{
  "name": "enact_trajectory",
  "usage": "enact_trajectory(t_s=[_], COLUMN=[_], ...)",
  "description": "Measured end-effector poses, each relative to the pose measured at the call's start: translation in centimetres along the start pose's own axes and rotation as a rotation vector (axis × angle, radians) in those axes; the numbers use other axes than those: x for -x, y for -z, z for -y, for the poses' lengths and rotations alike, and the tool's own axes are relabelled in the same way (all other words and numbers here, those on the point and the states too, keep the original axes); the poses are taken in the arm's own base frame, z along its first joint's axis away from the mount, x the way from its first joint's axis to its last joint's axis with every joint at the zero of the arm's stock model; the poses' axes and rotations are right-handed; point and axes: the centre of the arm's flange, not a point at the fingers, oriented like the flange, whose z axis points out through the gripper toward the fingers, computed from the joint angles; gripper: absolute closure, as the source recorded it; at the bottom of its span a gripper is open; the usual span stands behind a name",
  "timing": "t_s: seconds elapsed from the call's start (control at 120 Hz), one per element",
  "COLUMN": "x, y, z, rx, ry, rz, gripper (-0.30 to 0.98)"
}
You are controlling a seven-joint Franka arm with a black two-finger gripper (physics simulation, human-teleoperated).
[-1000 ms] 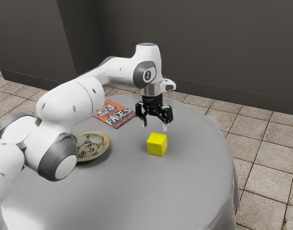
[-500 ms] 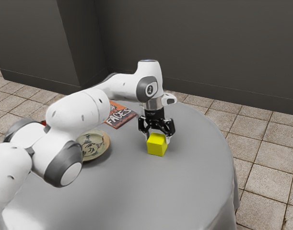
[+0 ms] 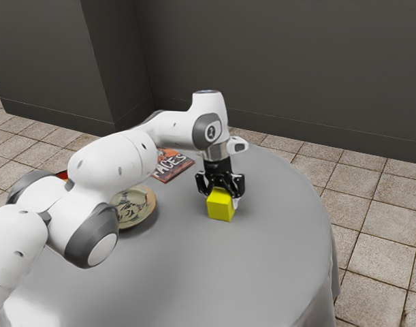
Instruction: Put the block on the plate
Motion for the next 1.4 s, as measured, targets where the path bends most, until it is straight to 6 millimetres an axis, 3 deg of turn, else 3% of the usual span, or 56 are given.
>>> enact_trajectory(t_s=[0.25,0.433,0.633,0.75,1.167,1.4], x=[0.6,1.9,5.1,7.0,9.8,12.4], y=[3.2,6.7,12.6,15.0,17.4,16.1], z=[0.8,1.5,2.7,3.6,14.4,20.0], rx=[0.006,0.028,0.044,0.041,0.002,-0.005], ry=[0.018,0.038,0.055,0.054,0.164,0.242], rz=[-0.022,-0.036,-0.059,-0.062,-0.069,-0.033], gripper=[0.22,0.27,0.28,0.28,0.27,0.27])
